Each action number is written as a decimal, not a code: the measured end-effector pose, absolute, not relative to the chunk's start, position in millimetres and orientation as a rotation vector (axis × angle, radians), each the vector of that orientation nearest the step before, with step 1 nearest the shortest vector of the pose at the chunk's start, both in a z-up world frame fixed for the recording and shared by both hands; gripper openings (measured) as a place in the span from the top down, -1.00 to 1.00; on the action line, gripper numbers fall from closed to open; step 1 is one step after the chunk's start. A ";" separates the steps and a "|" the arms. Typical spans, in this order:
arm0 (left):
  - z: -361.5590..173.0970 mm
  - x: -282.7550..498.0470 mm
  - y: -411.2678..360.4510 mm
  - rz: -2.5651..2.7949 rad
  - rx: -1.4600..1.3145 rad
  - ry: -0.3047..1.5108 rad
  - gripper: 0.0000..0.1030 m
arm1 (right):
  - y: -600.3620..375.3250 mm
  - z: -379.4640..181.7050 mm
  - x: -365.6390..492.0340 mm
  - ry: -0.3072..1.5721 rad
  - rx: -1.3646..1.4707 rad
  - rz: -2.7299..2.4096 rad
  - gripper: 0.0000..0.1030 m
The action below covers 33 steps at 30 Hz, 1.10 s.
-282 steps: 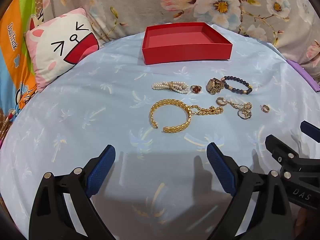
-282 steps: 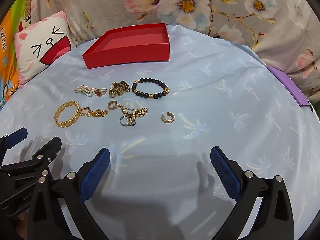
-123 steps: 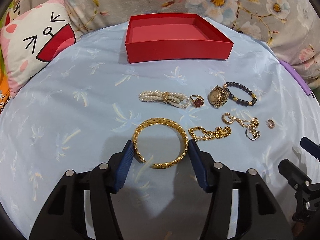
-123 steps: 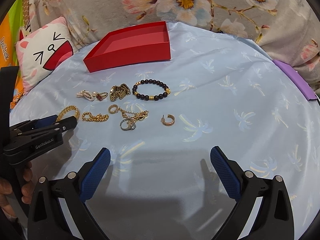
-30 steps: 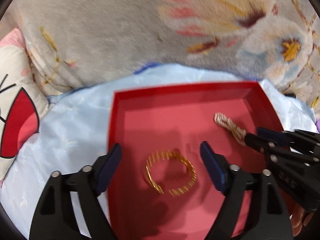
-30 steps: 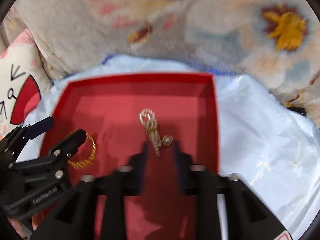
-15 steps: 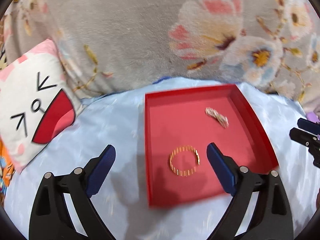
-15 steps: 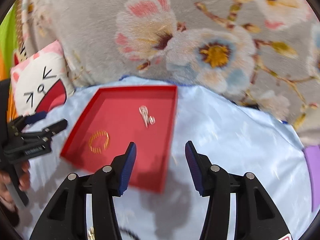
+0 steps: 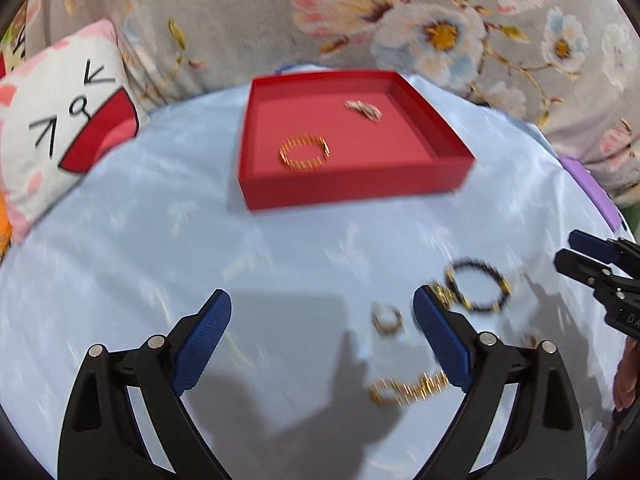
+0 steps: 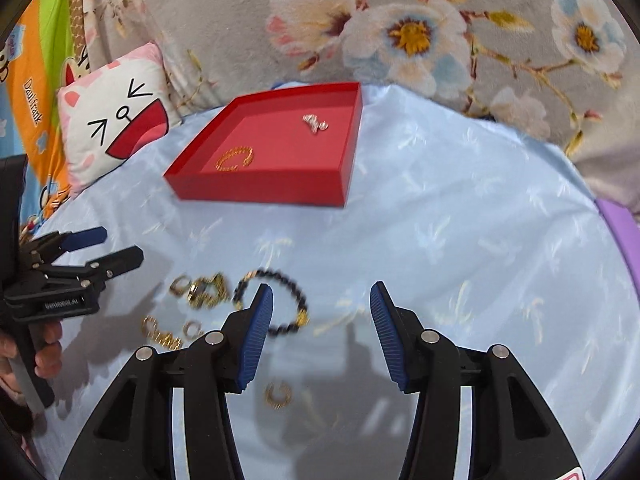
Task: Organize jewelry
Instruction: 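Move both grippers back toward the remaining jewelry on the cloth, then grasp the large gold ring with the left gripper while the right grasps the black bead bracelet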
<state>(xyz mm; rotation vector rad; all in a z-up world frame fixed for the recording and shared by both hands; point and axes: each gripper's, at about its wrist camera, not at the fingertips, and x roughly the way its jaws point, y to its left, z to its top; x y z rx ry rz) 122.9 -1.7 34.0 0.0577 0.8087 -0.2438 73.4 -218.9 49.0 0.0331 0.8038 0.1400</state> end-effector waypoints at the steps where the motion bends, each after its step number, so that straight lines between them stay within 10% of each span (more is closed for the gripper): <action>1: 29.7 116.7 -4.1 -0.246 0.059 0.813 -0.75 | -218.7 43.8 69.9 0.818 0.051 0.150 0.03; 11: 4.8 81.7 -9.9 -0.248 0.068 0.800 -0.75 | -207.2 19.1 59.6 0.859 0.074 0.158 0.08; 33: 1.1 81.0 -11.6 -0.281 0.058 0.806 -0.74 | -197.6 -3.4 111.8 0.905 0.028 0.124 0.84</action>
